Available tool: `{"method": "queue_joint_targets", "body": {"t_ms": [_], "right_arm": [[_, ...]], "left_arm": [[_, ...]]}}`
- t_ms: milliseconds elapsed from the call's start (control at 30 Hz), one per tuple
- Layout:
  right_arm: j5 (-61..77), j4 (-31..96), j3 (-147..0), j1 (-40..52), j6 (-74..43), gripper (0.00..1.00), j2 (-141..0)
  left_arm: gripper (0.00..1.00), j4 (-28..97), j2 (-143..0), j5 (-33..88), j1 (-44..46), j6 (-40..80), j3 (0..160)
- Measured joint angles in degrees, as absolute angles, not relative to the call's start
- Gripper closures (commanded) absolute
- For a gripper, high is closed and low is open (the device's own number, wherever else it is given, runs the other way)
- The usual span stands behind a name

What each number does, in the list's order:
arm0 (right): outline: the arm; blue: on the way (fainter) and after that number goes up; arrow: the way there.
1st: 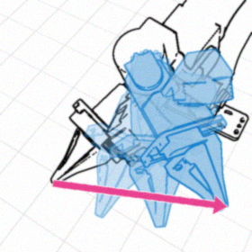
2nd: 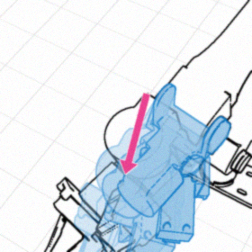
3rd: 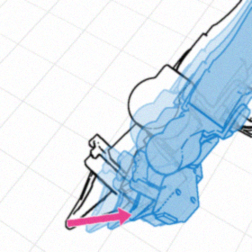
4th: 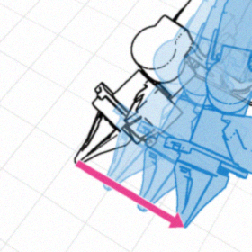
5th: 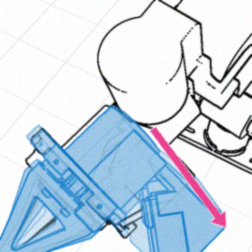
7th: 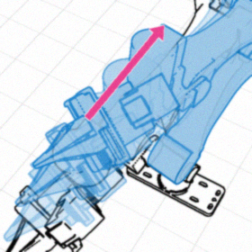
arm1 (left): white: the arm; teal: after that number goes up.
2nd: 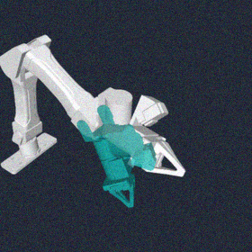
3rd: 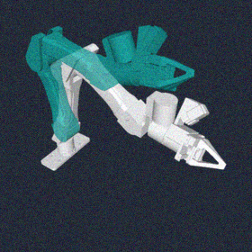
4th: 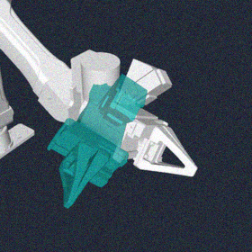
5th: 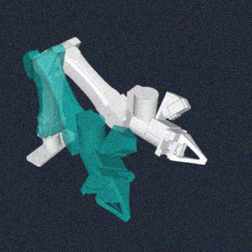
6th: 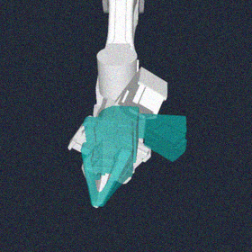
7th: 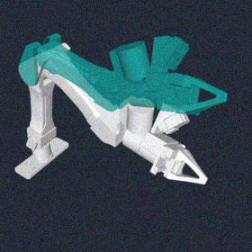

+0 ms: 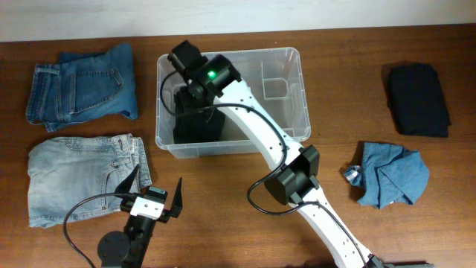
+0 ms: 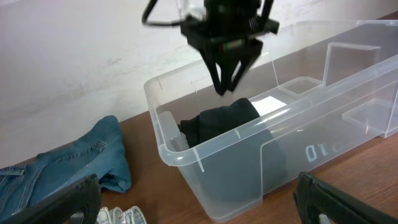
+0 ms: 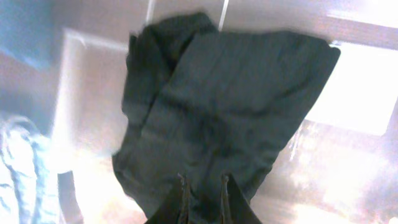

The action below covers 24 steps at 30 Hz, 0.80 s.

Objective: Pack container
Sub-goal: 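Press the black garment flat in the container, then open the right gripper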

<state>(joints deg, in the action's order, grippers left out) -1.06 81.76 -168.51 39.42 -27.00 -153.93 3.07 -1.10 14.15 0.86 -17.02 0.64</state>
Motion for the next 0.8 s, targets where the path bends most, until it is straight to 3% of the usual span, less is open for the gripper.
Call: {"method": "queue_joint_targets", "body": {"t_ms": [400, 800], "right_arm": [[0.3, 61.5, -152.6, 39.3, -27.0, 0.92, -153.9], [0.5, 57.2, -145.2, 39.5, -27.0, 0.91, -154.0]], "left_arm": [[0.01, 3.1, -1.1, 14.2, 0.9, -17.0, 0.6], [0.01, 3.1, -1.1, 14.2, 0.9, -17.0, 0.6]]}}
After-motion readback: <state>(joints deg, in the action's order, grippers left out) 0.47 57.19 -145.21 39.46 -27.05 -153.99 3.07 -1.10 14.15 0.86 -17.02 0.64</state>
